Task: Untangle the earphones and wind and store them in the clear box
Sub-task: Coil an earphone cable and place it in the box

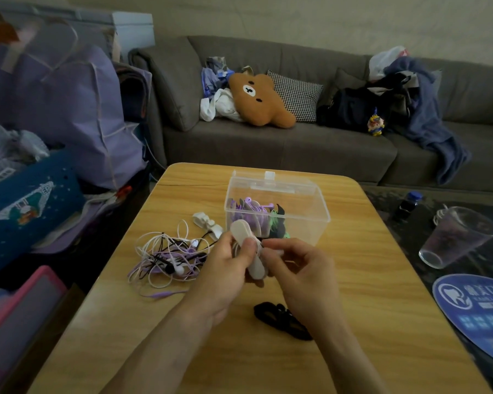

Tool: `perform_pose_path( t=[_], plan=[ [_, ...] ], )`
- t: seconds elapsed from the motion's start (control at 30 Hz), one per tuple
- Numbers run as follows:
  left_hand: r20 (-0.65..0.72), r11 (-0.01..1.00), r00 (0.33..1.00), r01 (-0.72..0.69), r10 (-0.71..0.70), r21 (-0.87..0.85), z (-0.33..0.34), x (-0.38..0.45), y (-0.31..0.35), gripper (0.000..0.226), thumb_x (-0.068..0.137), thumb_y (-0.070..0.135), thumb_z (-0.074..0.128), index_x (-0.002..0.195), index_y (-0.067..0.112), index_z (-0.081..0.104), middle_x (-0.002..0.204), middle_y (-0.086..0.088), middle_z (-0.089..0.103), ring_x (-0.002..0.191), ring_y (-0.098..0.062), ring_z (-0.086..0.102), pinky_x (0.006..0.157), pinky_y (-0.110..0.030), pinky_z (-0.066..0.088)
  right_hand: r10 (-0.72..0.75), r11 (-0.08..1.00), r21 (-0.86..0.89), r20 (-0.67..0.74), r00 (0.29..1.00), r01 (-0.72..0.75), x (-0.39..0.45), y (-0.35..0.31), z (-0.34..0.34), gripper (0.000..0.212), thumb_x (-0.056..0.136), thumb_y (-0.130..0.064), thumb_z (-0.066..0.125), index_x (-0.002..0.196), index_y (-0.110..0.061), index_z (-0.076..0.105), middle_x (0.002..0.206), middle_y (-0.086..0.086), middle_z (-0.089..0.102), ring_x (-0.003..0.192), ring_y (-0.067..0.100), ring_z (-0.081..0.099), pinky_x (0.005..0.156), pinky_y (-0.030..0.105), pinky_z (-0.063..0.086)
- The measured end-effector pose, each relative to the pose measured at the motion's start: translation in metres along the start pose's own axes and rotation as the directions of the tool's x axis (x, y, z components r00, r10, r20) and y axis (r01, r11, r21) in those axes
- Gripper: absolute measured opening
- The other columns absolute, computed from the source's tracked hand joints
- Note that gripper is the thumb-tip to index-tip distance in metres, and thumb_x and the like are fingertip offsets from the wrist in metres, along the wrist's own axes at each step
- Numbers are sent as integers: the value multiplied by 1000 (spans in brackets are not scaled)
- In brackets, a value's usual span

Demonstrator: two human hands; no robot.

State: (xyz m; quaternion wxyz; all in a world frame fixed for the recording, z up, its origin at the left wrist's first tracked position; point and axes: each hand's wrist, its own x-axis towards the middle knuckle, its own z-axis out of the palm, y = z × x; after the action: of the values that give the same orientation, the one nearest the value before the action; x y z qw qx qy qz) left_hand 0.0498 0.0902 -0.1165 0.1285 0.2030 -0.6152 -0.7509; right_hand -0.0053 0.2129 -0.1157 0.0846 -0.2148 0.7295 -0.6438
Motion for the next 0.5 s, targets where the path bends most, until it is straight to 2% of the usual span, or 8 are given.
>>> perform_pose_path(
  t=[0.07,0.17,0.23,0.3,0.4,0.5],
  plan=[
    [-39,999,999,12,-14,-50,2,3,-3,19,105,22,45,117,15,57,113,-15,69,94,-24,69,77,-38,58,-66,990,-126,3,998,66,-3,2,2,13,88,-23,75,94,-35,77,87,-15,74,86,5,71,75,19,55],
    [-104,985,994,-7,-11,-171,3,7,-5,19,106,18,42,117,12,57,118,-13,67,112,-25,65,102,-43,51,-150,938,-312,26,988,150,-6,1,6,17,91,-31,69,102,-43,75,90,-25,71,94,-2,62,76,9,43],
    [-134,953,991,-32,-9,-300,3,9,-4,26,106,16,41,122,0,53,117,-18,64,115,-28,63,105,-43,48,-165,942,-293,25,986,165,-6,1,8,18,94,-27,67,104,-39,75,89,-26,72,90,0,63,73,10,43],
    [-138,914,990,-51,-6,-403,5,9,-1,31,106,15,39,123,-9,49,108,-19,63,106,-26,63,100,-38,50,-168,963,-218,-35,985,156,-6,3,10,15,93,-22,69,100,-33,76,87,-25,73,84,1,67,69,13,48],
    [-122,868,992,-60,-1,-493,8,8,-1,30,106,14,38,118,-9,51,101,-20,66,102,-28,66,98,-42,51,-143,982,-142,-101,985,128,-7,7,17,11,91,-21,72,96,-29,76,90,-15,73,82,7,70,69,27,57],
    [-125,839,992,-63,-6,-540,8,8,-2,31,106,14,37,118,-9,53,112,-25,66,112,-34,63,102,-50,48,-93,994,-65,-92,991,87,-9,7,21,14,85,-34,78,97,-28,76,90,-10,73,75,14,71,65,41,60]
  ],
)
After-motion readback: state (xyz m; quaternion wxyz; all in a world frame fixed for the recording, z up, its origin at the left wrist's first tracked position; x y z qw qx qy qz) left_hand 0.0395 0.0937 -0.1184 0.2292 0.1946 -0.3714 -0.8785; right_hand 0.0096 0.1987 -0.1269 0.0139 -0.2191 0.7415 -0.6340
